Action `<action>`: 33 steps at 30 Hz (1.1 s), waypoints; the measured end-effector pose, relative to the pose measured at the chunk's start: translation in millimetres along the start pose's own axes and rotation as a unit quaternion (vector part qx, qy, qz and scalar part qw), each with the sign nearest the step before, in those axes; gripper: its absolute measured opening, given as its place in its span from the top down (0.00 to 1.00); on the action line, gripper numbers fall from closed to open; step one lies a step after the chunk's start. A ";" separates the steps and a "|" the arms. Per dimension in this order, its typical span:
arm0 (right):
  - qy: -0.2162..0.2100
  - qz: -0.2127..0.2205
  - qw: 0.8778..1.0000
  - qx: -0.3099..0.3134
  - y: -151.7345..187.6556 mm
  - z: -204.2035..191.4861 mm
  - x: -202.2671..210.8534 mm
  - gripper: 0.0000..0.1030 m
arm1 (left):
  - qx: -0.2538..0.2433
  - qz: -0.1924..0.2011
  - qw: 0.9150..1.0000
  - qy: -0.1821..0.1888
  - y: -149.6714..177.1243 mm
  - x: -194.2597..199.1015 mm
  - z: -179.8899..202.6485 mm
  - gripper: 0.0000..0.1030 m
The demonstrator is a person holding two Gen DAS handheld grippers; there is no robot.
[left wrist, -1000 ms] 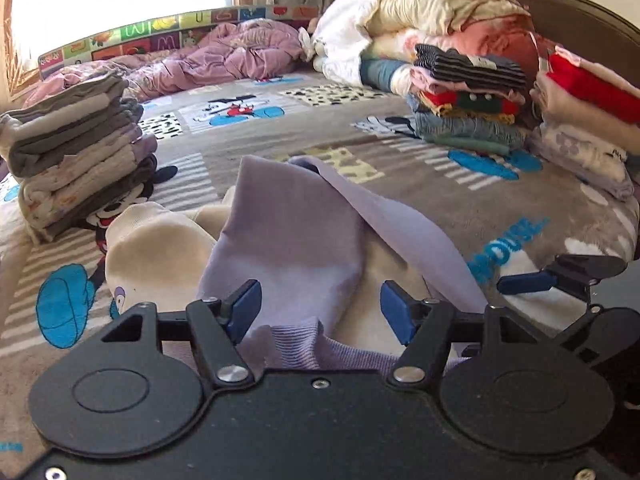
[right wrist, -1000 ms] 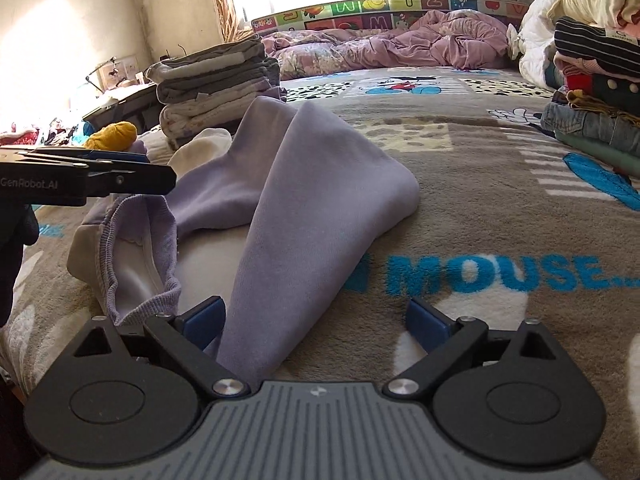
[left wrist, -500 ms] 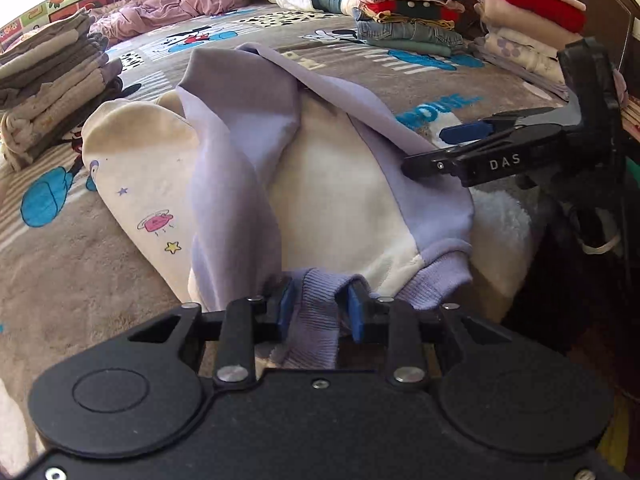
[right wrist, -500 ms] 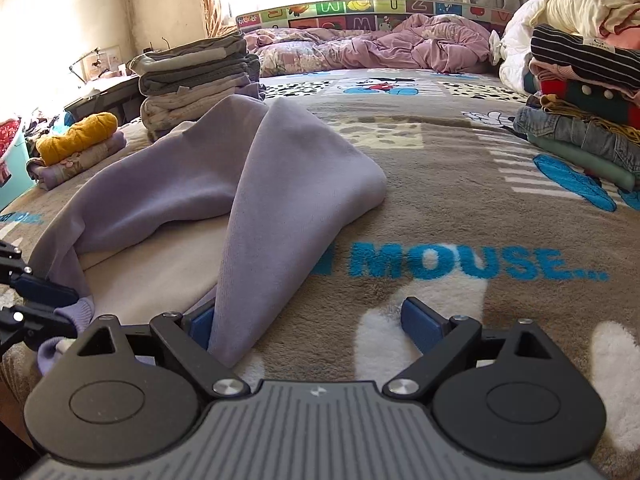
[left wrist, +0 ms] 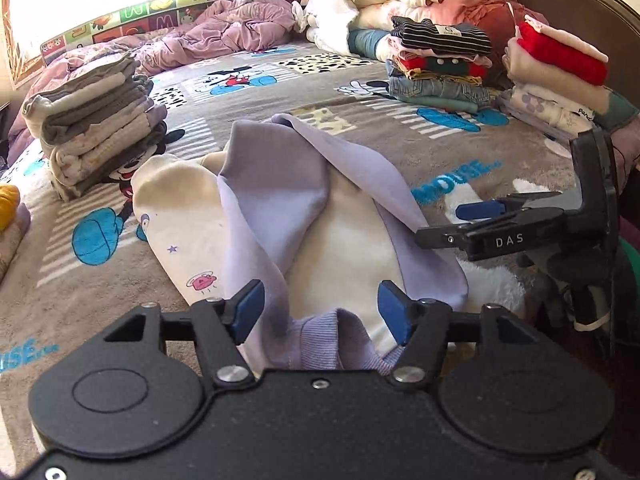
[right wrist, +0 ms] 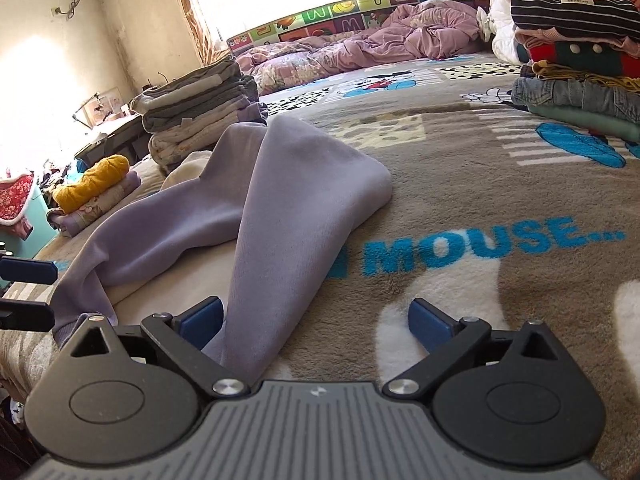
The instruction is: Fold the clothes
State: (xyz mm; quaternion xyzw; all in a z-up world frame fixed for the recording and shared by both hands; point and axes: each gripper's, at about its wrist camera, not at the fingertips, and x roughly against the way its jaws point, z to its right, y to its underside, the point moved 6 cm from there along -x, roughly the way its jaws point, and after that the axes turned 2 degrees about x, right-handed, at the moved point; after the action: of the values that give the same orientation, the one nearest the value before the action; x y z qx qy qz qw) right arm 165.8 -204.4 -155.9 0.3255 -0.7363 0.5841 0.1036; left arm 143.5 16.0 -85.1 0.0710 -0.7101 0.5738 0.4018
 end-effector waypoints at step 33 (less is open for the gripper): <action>-0.093 0.000 0.996 -0.012 -17.7 -13.2 -49.6 0.00 | 0.088 0.023 0.994 0.060 -131.7 -182.9 -88.5 0.78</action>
State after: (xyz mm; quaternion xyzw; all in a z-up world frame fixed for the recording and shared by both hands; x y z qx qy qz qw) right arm 211.3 -176.3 -164.4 0.3772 -0.7493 0.5429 0.0388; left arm 382.8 -16.4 -102.9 0.0553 -0.6332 0.6459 0.4229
